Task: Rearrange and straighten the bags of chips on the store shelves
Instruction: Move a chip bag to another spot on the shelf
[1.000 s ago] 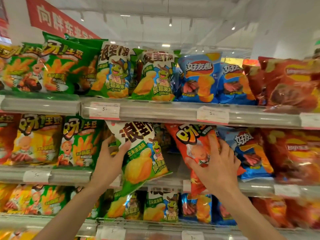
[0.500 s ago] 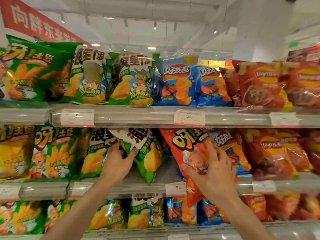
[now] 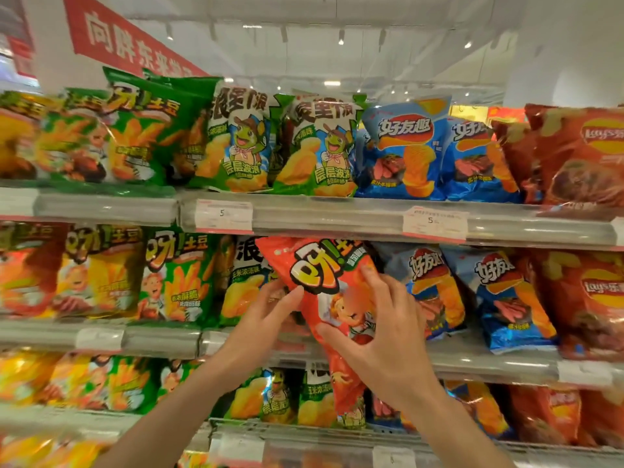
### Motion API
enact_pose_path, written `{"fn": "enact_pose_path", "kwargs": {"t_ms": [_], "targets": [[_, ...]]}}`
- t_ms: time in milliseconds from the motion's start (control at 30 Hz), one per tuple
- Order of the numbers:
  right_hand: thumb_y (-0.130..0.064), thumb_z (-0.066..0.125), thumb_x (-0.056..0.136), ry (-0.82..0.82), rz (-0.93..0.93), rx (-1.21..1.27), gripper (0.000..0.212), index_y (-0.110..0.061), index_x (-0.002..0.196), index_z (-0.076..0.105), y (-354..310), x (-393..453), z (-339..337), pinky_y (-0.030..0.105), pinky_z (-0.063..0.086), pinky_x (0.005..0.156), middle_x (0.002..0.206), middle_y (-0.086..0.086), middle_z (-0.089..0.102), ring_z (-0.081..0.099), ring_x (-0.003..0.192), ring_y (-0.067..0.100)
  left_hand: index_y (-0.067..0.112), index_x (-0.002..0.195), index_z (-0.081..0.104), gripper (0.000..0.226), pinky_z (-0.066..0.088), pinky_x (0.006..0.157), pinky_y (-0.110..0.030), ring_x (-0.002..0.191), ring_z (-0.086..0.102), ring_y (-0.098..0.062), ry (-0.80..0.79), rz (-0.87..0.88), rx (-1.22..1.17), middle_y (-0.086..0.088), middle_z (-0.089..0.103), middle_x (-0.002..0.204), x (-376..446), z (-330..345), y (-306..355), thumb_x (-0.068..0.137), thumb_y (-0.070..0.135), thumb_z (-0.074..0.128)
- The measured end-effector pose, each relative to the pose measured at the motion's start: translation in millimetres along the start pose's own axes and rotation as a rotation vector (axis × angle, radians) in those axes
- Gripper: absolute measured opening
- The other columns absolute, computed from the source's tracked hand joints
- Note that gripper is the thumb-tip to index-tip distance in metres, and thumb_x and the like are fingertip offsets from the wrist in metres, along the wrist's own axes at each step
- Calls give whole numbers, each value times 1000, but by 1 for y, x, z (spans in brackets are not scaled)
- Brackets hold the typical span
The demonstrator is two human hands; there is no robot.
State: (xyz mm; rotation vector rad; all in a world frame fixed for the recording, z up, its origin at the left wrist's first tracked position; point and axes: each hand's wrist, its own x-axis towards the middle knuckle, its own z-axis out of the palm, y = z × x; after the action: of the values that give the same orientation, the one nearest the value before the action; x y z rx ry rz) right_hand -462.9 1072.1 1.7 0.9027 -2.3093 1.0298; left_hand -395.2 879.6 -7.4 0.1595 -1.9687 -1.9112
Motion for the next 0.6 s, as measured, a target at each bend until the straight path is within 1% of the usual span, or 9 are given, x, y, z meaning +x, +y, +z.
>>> {"fn": "enact_pose_path", "kwargs": {"t_ms": [33,67,167,267,333,433,500,567,600], "targets": [[-90,48,67,-4,-19,-12,100,-43,150,17,-11,-2,6,41,26,112,145,-10,33,29,136,13,53,114,55,38,63,66,-33,90,76,-19,2,5,-17,15,76,105,-5,-9,2,80,65,67],[-90,47,67,-12,-33,-17,100,-44,150,17,-23,-3,13,40,26,110,146,-10,32,28,136,13,50,115,55,40,63,67,-36,89,77,-21,12,8,-27,12,77,104,-11,-19,5,80,63,69],[-90,47,67,-57,-69,8,100,-46,150,14,-63,-5,39,43,27,112,149,-11,27,25,139,13,39,123,51,56,63,69,-39,84,77,-28,85,-12,-25,7,77,102,-28,-61,13,76,60,73],[-89,48,66,-133,-92,59,99,-52,148,8,-109,-8,72,45,27,114,149,-14,23,23,140,12,35,124,51,49,63,67,-41,81,76,-33,139,-9,-41,0,78,101,-50,-116,17,83,49,74],[-92,44,65,-173,-119,82,99,-52,148,8,-140,-10,96,44,29,112,147,-14,24,25,139,12,36,123,51,44,63,65,-38,80,77,-32,178,-9,-39,0,78,100,-66,-155,18,86,46,73],[-97,37,62,-220,-152,116,101,-52,148,8,-190,-15,135,44,31,112,147,-13,25,28,137,13,42,120,50,45,62,64,-32,78,77,-25,243,-16,8,-1,78,94,-95,-218,18,84,50,74],[-96,39,63,-239,-188,132,101,-52,148,7,-223,-20,161,42,26,113,148,-17,21,25,139,9,40,121,51,46,63,68,-36,77,76,-23,284,-7,39,-5,77,92,-113,-259,18,83,48,75],[-93,46,64,-259,-220,162,101,-53,149,6,-255,-24,187,44,23,114,150,-22,17,17,142,6,32,122,53,45,63,74,-43,76,74,-22,325,-8,69,-16,74,95,-131,-296,20,85,47,75],[-92,48,65,-280,-232,184,101,-55,148,5,-271,-26,200,44,20,115,152,-24,13,12,143,3,29,121,54,45,63,75,-43,77,74,-22,350,-8,81,-20,73,95,-140,-315,20,85,47,74]]}}
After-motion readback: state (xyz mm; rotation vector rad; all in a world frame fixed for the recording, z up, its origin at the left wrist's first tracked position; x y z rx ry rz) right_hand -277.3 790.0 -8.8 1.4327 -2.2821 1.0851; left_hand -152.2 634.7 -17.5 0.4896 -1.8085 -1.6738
